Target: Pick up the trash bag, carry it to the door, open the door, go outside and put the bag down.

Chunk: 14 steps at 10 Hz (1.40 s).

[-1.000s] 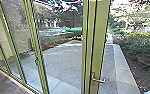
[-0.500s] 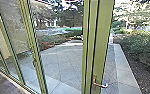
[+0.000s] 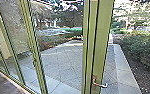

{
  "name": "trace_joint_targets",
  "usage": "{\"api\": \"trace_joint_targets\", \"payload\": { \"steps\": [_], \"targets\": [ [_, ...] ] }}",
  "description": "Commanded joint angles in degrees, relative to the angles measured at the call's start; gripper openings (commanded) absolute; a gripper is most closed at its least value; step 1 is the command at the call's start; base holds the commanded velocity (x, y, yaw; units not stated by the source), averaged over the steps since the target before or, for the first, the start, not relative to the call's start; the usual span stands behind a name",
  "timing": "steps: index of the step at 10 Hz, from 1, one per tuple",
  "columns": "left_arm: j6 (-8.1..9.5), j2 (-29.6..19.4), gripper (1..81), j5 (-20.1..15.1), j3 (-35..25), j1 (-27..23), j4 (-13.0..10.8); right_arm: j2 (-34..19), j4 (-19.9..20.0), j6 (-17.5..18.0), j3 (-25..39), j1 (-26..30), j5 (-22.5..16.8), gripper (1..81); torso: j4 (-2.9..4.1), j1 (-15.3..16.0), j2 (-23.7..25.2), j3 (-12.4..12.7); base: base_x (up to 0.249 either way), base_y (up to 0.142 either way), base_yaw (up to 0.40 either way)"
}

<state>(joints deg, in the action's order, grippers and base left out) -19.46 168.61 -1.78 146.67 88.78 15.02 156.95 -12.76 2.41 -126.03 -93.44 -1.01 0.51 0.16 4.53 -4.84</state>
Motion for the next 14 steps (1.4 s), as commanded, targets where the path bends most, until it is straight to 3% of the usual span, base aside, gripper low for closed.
{"api": "trace_joint_targets", "payload": {
  "steps": [1,6,11,14],
  "targets": [
    [-0.23,0.07,1.0,-4.02,-0.32,-2.52,0.36,-7.05,-0.24,0.05,10.27,1.72,-2.86,81.1,0.0,0.0,0.0,0.0,0.0,0.0,0.0],
    [-0.23,1.03,1.0,-4.02,-0.32,-2.52,-0.08,-21.47,-0.33,0.05,30.4,1.63,-1.19,81.1,0.0,0.0,0.0,0.0,0.0,0.0,0.0],
    [-0.23,1.65,1.0,-4.02,-0.24,-2.43,-0.17,-32.64,0.2,0.05,42.71,2.07,0.75,81.1,0.0,0.0,0.0,0.0,0.0,0.0,0.0],
    [-0.15,1.91,1.0,-3.67,-0.24,-2.52,-0.17,-39.57,2.56,0.05,49.82,4.7,0.75,81.1,0.0,0.0,0.0,0.0,0.0,0.0,0.0]
  ]
}}
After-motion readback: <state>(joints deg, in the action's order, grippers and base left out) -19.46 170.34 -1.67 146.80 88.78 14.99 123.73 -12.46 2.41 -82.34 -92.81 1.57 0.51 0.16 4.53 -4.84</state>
